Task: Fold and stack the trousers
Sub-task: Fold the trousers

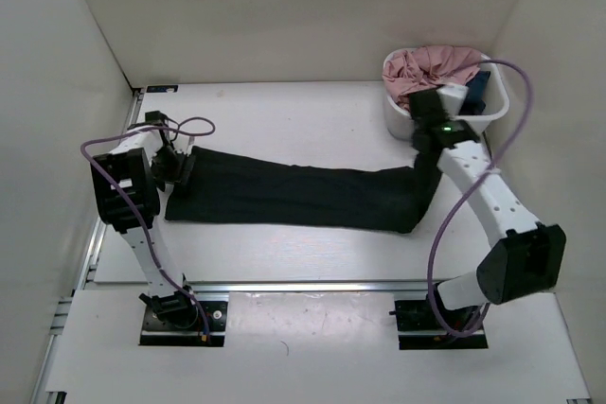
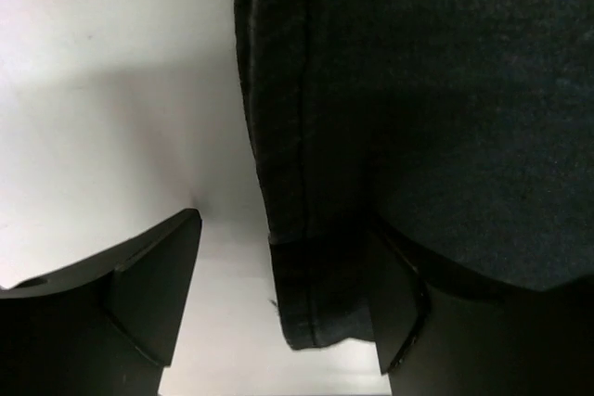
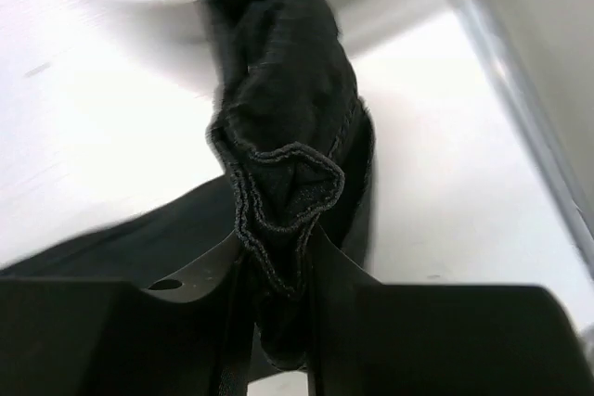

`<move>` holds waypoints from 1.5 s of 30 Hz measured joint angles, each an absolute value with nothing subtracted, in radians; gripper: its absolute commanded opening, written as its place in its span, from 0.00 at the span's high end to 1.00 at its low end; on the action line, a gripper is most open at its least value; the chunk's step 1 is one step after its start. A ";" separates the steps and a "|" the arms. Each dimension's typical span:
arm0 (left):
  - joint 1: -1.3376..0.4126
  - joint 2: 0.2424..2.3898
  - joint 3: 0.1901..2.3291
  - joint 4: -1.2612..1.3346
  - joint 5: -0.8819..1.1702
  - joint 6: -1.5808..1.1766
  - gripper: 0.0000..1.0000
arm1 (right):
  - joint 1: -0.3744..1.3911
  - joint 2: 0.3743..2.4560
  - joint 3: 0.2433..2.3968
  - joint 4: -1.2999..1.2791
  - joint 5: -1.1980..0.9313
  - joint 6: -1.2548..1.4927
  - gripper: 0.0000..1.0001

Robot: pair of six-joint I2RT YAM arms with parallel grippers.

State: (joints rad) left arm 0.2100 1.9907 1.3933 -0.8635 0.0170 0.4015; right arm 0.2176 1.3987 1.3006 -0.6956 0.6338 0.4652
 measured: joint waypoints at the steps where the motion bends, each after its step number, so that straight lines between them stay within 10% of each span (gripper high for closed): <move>1: 0.198 1.997 1.396 -0.870 0.007 0.400 0.21 | 0.333 1.427 1.339 -0.713 0.667 0.498 1.00; 9: 0.195 1.985 1.377 -0.851 0.009 0.379 0.21 | 0.890 1.798 1.567 -0.826 0.810 0.707 1.00; 23: 0.196 1.977 1.367 -0.841 0.010 0.376 0.21 | 0.979 2.130 1.741 -0.830 0.648 0.685 0.98; 25: 0.196 1.977 1.367 -0.841 0.010 0.376 0.21 | 0.983 2.130 1.741 -0.810 0.601 0.652 0.91; 29: 0.196 1.977 1.367 -0.841 0.009 0.376 0.21 | 0.998 2.130 1.741 -0.741 0.482 0.580 0.37; 34: 0.198 1.974 1.367 -0.840 0.004 0.376 0.18 | 1.040 2.119 1.760 -0.699 0.365 0.463 0.24; 40: 0.199 1.969 1.373 -0.847 -0.027 0.381 0.18 | 1.061 1.866 1.598 -0.635 0.364 0.409 0.39; 45: 0.193 1.966 1.460 -0.906 -0.075 0.392 0.18 | 0.969 1.662 1.514 -0.611 0.384 0.469 0.77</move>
